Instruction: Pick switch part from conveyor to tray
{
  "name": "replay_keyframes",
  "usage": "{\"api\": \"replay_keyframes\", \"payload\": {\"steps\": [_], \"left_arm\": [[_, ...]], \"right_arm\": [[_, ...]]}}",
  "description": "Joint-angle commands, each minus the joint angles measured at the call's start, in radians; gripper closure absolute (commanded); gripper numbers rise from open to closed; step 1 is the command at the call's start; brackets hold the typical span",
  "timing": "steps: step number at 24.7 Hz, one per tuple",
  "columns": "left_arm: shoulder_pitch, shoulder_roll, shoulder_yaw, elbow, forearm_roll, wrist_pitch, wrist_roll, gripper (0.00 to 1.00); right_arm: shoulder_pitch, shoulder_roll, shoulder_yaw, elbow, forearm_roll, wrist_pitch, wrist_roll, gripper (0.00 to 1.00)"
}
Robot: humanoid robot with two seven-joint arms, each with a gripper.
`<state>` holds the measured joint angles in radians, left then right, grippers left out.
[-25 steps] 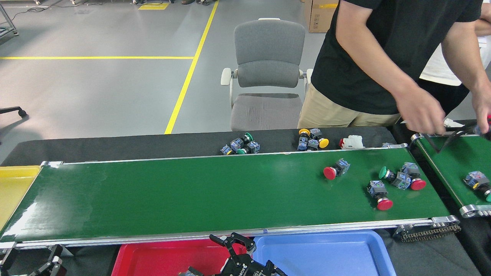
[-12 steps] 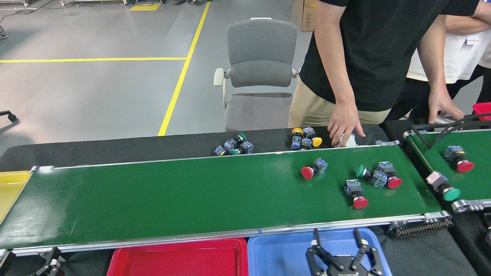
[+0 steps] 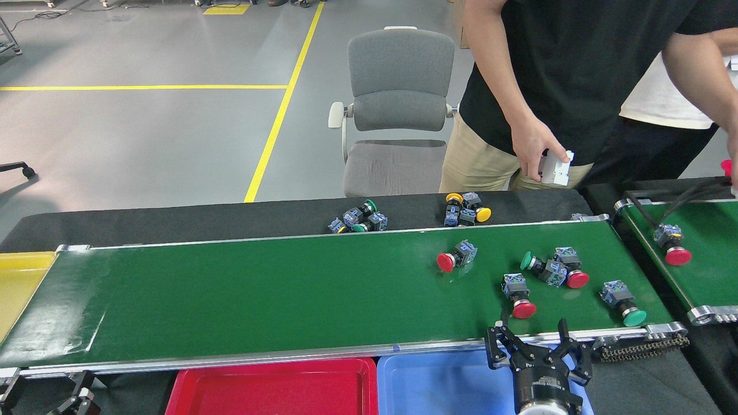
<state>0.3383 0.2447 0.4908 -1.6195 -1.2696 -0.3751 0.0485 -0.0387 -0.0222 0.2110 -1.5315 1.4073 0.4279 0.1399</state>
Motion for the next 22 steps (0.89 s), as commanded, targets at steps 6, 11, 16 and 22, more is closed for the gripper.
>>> {"api": "replay_keyframes", "payload": {"steps": [6,11,16,22], "left_arm": [[-0.022,0.015,0.002,-0.007,-0.002,-0.001,0.004,0.0],[-0.047,0.016,-0.031,-0.007,-0.005,0.001,0.004,0.0],[-0.048,0.016,-0.032,-0.005,-0.004,0.001,0.002,0.0],[-0.047,0.015,-0.031,-0.005,-0.004,0.002,0.002,0.0]], "right_arm": [[-0.136,0.053,0.005,0.151,-0.037,-0.074,0.021,0.06],[-0.142,0.062,0.033,0.188,-0.039,-0.129,0.02,0.67],[-0.139,0.064,0.034,0.171,-0.039,-0.181,0.015,0.98],[-0.084,0.054,0.248,-0.006,-0.036,-0.442,0.006,0.95]]}}
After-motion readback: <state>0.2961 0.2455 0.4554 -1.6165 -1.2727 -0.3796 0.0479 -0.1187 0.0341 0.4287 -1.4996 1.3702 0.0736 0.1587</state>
